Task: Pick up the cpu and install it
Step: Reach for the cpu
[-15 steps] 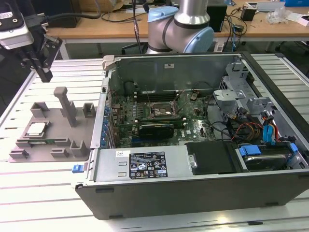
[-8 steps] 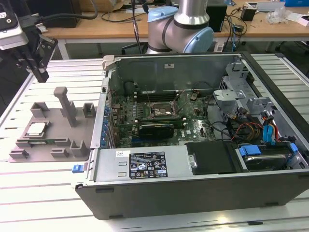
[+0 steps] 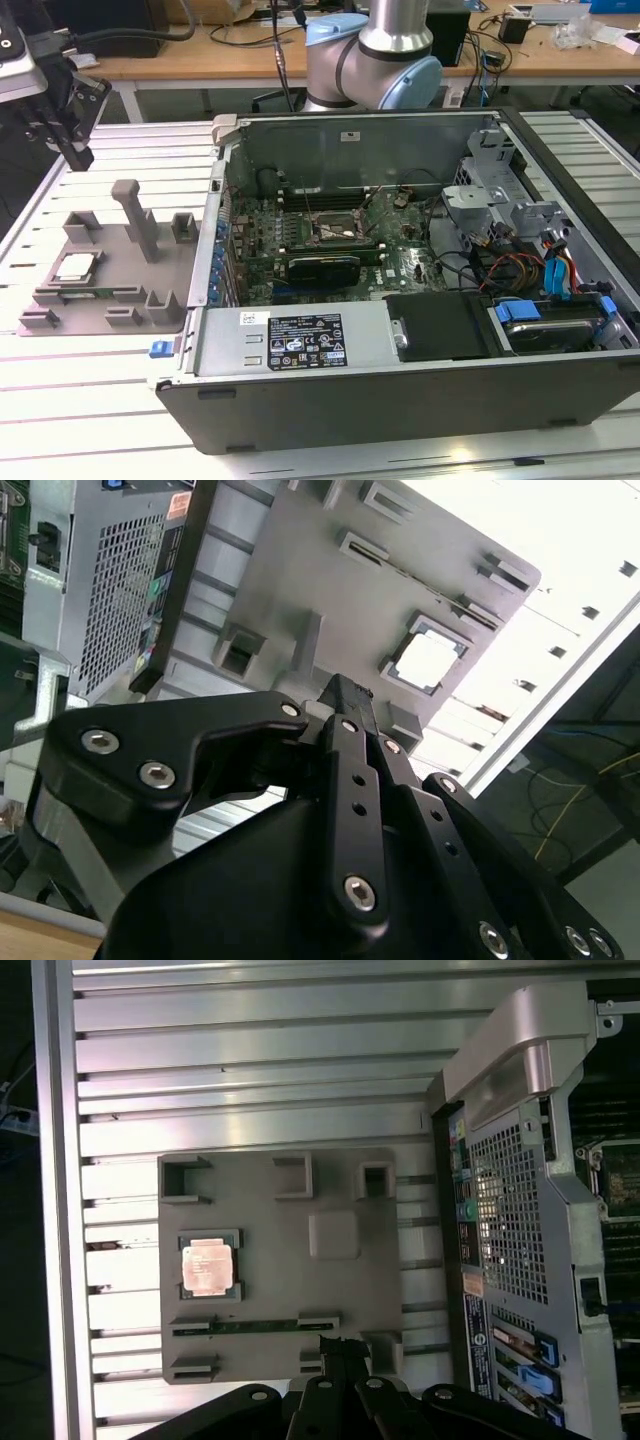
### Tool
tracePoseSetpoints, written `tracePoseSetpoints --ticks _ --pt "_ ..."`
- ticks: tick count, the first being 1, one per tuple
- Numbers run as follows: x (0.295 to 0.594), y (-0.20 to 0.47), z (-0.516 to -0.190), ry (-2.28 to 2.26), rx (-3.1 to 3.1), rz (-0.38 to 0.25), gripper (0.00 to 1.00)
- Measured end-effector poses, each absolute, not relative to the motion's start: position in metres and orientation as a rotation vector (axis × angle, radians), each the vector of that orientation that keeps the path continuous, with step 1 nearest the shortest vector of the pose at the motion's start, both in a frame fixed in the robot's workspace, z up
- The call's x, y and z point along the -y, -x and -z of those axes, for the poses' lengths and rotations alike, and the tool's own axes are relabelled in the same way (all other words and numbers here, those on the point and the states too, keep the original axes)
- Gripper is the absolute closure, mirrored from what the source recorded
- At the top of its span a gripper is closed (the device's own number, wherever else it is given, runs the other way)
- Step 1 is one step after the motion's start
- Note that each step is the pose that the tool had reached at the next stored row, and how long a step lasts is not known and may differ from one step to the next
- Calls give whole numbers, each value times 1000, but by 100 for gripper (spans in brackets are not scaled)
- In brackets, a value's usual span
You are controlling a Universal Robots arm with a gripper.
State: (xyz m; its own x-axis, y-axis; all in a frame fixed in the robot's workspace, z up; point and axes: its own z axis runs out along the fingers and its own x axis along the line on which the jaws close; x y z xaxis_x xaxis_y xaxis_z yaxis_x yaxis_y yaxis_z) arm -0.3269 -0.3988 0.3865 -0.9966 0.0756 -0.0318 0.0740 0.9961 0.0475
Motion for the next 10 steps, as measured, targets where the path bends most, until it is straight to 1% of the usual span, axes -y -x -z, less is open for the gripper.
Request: tracePoseSetpoints --ticks 7,10 --pt "399 334 -382 -116 -3105 -72 89" --pt "399 344 -374 -116 -3105 -72 89"
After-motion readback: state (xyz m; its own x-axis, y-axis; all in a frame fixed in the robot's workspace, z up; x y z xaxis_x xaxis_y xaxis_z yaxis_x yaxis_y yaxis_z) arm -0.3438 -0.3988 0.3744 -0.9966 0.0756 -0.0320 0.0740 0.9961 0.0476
